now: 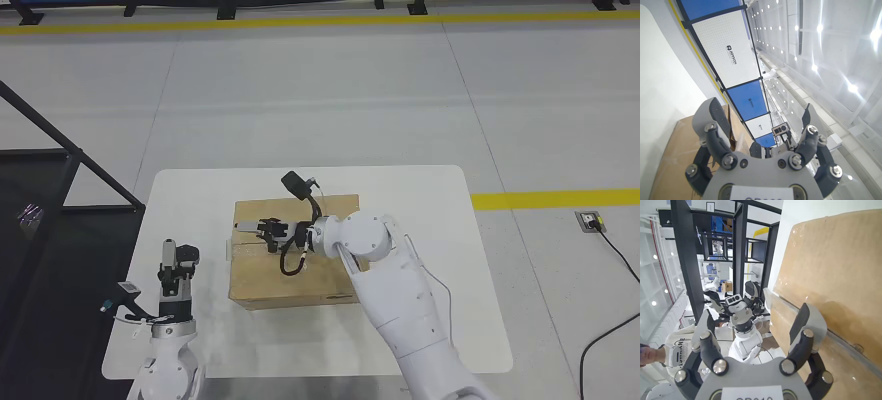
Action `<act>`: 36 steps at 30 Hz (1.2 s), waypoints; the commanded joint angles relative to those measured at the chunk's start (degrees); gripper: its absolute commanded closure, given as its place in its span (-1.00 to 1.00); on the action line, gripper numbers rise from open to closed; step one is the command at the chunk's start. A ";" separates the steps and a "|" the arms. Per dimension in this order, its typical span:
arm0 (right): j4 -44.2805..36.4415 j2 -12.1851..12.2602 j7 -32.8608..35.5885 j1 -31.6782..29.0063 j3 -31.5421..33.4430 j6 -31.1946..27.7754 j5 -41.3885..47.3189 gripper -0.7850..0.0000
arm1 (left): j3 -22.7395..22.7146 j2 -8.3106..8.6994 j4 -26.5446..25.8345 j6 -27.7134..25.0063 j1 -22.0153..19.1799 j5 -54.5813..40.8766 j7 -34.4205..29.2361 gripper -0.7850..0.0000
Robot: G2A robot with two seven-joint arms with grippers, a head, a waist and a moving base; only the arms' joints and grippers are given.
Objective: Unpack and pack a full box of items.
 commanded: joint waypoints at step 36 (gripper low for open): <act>5.70 2.55 1.02 3.23 -5.00 -5.00 3.01 -1.00 | -0.28 -0.86 0.38 0.75 -1.32 0.30 -2.60 -1.00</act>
